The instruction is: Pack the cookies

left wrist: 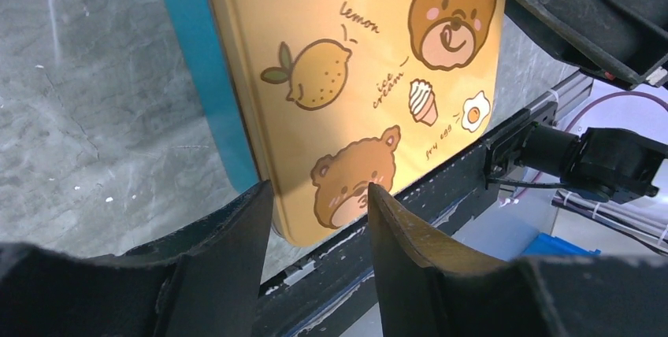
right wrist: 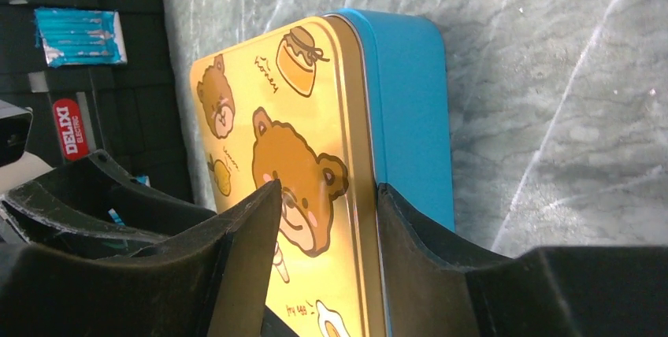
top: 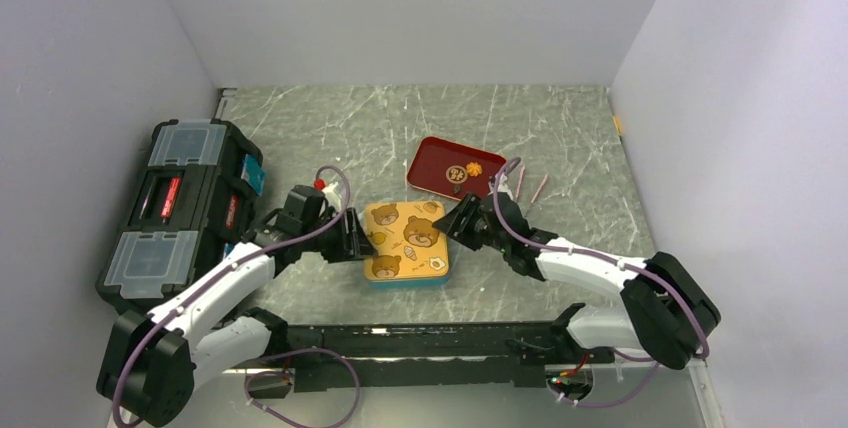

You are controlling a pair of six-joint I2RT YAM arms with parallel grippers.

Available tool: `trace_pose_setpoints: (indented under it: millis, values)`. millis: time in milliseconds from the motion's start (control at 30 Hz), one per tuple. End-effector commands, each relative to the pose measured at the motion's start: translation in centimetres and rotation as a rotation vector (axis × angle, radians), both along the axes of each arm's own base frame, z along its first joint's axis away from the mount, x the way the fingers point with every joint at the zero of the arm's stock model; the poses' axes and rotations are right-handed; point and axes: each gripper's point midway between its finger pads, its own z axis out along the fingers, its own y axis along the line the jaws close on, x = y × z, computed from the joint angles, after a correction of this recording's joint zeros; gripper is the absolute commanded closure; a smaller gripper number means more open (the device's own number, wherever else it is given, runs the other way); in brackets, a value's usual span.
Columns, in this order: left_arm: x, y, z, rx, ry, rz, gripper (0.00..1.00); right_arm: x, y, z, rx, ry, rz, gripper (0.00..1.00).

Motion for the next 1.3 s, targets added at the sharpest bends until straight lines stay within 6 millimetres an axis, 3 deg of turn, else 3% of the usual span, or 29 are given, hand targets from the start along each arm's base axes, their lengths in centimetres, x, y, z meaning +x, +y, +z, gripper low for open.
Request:
trace_pose_setpoints:
  millis: [0,367,667,833,1167,1267]
  values:
    - [1.1,-1.1,2.7,-0.047,-0.064,-0.020,0.47,1.2,1.3,2.3,0.037,-0.059,0.031,0.49]
    - [1.0,-1.6,2.0,-0.046,-0.051,-0.038,0.47,1.2,0.4,2.1,-0.028,-0.049,0.014,0.49]
    - [1.0,-2.1,2.2,-0.047,-0.056,-0.059,0.47,1.9,-0.4,5.7,-0.104,-0.151,0.032,0.50]
    - [1.2,-2.2,2.8,-0.036,-0.076,-0.071,0.48,2.0,-0.6,6.3,-0.156,-0.169,0.059,0.53]
    - [3.9,-0.2,7.5,0.097,-0.229,-0.009,0.44,2.5,1.6,6.5,-0.167,-0.169,0.165,0.75]
    - [4.8,0.6,7.3,0.139,-0.229,0.017,0.43,2.7,1.8,6.3,-0.178,-0.167,0.172,0.79]
